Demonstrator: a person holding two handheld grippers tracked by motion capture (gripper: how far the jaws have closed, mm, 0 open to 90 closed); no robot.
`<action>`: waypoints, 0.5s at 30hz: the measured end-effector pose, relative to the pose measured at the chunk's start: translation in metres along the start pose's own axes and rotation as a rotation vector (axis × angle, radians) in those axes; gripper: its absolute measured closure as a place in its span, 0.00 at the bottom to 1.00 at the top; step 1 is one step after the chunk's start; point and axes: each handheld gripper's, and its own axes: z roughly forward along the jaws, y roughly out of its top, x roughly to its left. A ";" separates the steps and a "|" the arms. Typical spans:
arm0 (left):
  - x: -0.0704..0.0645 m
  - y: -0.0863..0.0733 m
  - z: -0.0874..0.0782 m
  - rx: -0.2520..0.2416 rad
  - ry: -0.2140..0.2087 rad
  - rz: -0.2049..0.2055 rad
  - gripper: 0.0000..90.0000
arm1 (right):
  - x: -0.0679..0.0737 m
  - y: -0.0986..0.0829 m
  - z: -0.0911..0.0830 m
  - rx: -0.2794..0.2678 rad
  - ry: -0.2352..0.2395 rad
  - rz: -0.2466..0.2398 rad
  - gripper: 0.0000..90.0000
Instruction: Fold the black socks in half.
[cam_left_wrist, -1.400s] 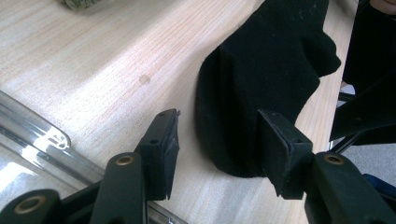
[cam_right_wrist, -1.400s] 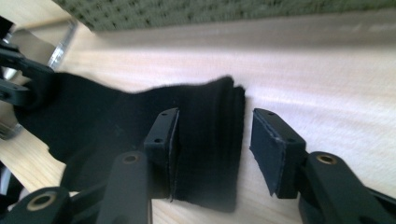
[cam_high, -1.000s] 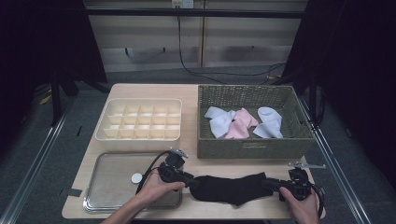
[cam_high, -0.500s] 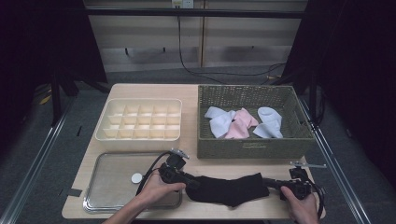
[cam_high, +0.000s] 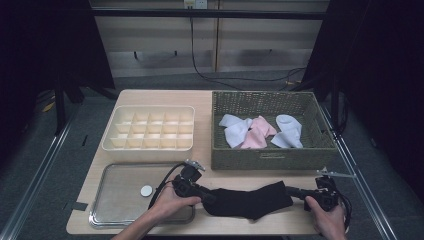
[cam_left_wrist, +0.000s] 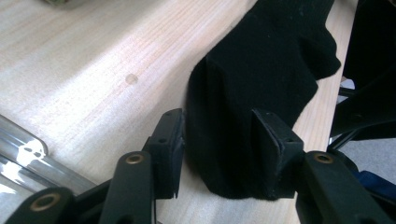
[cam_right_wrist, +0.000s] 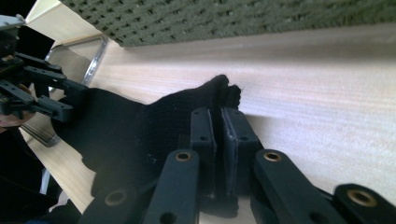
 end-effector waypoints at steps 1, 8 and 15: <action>0.000 0.000 0.000 0.004 0.003 0.001 0.62 | 0.001 0.001 -0.001 -0.004 0.000 0.001 0.93; -0.003 0.008 0.007 0.018 0.010 0.008 0.69 | 0.004 0.009 -0.013 -0.033 -0.007 -0.018 0.93; -0.006 0.017 0.012 0.024 0.004 0.016 0.70 | 0.005 0.015 -0.022 -0.046 -0.019 -0.030 0.93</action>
